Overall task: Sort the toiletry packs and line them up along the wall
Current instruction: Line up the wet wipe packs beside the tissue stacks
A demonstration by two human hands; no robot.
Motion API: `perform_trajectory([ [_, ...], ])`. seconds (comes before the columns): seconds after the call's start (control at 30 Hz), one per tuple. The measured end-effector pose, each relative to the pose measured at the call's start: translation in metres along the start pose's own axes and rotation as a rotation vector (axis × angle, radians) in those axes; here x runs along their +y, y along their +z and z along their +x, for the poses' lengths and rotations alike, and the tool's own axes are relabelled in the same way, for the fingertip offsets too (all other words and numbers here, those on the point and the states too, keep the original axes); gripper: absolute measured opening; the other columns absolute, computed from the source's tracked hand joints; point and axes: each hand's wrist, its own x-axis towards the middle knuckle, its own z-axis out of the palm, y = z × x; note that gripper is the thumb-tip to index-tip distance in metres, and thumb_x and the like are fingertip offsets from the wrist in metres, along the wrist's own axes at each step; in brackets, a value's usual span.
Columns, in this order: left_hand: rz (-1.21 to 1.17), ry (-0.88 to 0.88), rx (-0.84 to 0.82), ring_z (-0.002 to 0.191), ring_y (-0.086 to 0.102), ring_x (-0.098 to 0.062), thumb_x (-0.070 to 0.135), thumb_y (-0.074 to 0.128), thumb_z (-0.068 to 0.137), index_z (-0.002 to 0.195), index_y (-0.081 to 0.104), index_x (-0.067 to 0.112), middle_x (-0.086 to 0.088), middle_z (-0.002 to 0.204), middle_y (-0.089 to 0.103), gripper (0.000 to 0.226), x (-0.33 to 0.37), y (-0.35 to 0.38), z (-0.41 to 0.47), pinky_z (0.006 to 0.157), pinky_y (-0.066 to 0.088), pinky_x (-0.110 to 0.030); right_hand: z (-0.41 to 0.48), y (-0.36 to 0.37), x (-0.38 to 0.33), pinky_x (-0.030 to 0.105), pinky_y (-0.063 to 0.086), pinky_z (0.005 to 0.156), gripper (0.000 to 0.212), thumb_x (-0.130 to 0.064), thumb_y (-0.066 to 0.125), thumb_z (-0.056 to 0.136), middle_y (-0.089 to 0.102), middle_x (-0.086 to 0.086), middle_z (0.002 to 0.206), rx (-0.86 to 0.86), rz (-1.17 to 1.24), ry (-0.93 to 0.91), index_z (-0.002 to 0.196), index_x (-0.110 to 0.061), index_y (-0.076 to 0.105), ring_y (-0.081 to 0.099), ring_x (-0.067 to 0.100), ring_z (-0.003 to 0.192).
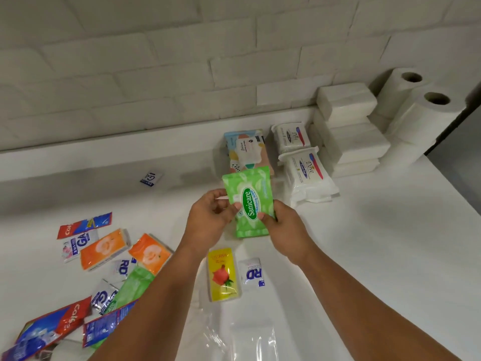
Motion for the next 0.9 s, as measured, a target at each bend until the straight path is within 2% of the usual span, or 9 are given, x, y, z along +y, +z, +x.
perform_trajectory([
  [0.1, 0.045, -0.028, 0.001, 0.081, 0.067, -0.029, 0.020, 0.078, 0.086, 0.092, 0.075, 0.020, -0.029, 0.093, 0.068, 0.007, -0.014, -0.023, 0.005, 0.083, 0.056, -0.057, 0.019, 0.028, -0.010, 0.036, 0.056, 0.088, 0.020, -0.019, 0.057, 0.097, 0.072, -0.004, 0.105, -0.020, 0.066, 0.024, 0.115, -0.017, 0.066, 0.068, 0.013, 0.096],
  [0.17, 0.093, -0.040, 0.068, 0.082, 0.069, -0.036, 0.026, 0.077, 0.086, 0.088, 0.077, 0.026, -0.029, 0.096, 0.069, 0.002, -0.025, -0.040, 0.015, 0.085, 0.054, -0.061, 0.033, 0.049, -0.018, 0.041, 0.056, 0.090, 0.020, -0.017, 0.058, 0.095, 0.073, -0.004, 0.104, -0.037, 0.069, 0.027, 0.113, -0.019, 0.068, 0.069, 0.014, 0.096],
  [0.37, 0.192, -0.058, 0.284, 0.078, 0.073, -0.032, 0.026, 0.076, 0.085, 0.078, 0.076, 0.022, -0.003, 0.077, 0.076, 0.008, -0.034, -0.081, 0.069, 0.076, 0.058, -0.045, 0.071, 0.098, -0.044, 0.036, 0.052, 0.092, 0.035, -0.003, 0.052, 0.092, 0.067, 0.006, 0.115, -0.002, -0.081, -0.059, 0.123, -0.018, 0.058, 0.063, 0.024, 0.103],
  [0.43, 0.322, -0.042, 0.287, 0.060, 0.063, -0.021, 0.027, 0.072, 0.088, 0.067, 0.069, 0.020, 0.002, 0.062, 0.068, 0.022, -0.029, -0.088, 0.090, 0.060, 0.050, -0.032, 0.081, 0.110, -0.050, 0.031, 0.048, 0.090, 0.037, -0.003, 0.050, 0.090, 0.063, 0.009, 0.122, -0.031, -0.169, -0.094, 0.125, -0.016, 0.053, 0.060, 0.027, 0.107],
  [0.5, 0.447, -0.040, 0.275, 0.053, 0.052, -0.016, 0.029, 0.068, 0.089, 0.063, 0.066, 0.015, 0.002, 0.054, 0.059, 0.030, -0.024, -0.091, 0.108, 0.050, 0.035, -0.028, 0.093, 0.120, -0.053, 0.029, 0.045, 0.090, 0.038, -0.003, 0.049, 0.089, 0.059, 0.011, 0.126, -0.047, -0.222, -0.092, 0.127, -0.012, 0.052, 0.056, 0.028, 0.111],
  [0.53, 0.474, -0.050, 0.271, 0.055, 0.053, -0.018, 0.029, 0.067, 0.089, 0.065, 0.068, 0.012, 0.000, 0.056, 0.062, 0.029, -0.024, -0.092, 0.117, 0.051, 0.035, -0.028, 0.100, 0.125, -0.052, 0.030, 0.045, 0.091, 0.038, -0.004, 0.049, 0.089, 0.058, 0.011, 0.126, -0.045, -0.238, -0.083, 0.126, -0.010, 0.051, 0.056, 0.028, 0.111],
  [0.67, 0.477, -0.056, 0.244, 0.073, 0.069, -0.026, 0.021, 0.067, 0.089, 0.075, 0.076, 0.014, -0.006, 0.072, 0.073, 0.017, -0.026, -0.094, 0.141, 0.069, 0.054, -0.038, 0.121, 0.139, -0.049, 0.037, 0.052, 0.085, 0.032, -0.010, 0.048, 0.083, 0.060, 0.010, 0.113, -0.006, -0.300, -0.048, 0.115, -0.010, 0.054, 0.060, 0.027, 0.101],
  [0.73, 0.498, -0.026, 0.240, 0.076, 0.070, -0.026, 0.020, 0.069, 0.088, 0.081, 0.078, 0.014, -0.007, 0.076, 0.075, 0.013, -0.025, -0.094, 0.146, 0.072, 0.056, -0.039, 0.126, 0.142, -0.050, 0.038, 0.053, 0.082, 0.031, -0.006, 0.049, 0.084, 0.059, 0.011, 0.109, 0.013, -0.325, -0.040, 0.115, -0.007, 0.053, 0.060, 0.027, 0.097],
  [0.9, 0.628, 0.002, 0.256, 0.072, 0.067, -0.025, 0.029, 0.074, 0.085, 0.080, 0.079, 0.012, -0.007, 0.071, 0.073, 0.018, -0.024, -0.094, 0.156, 0.056, 0.042, -0.026, 0.135, 0.145, -0.051, 0.045, 0.049, 0.090, 0.033, -0.002, 0.050, 0.084, 0.055, 0.017, 0.118, 0.051, -0.416, -0.017, 0.117, 0.000, 0.049, 0.056, 0.034, 0.104],
])
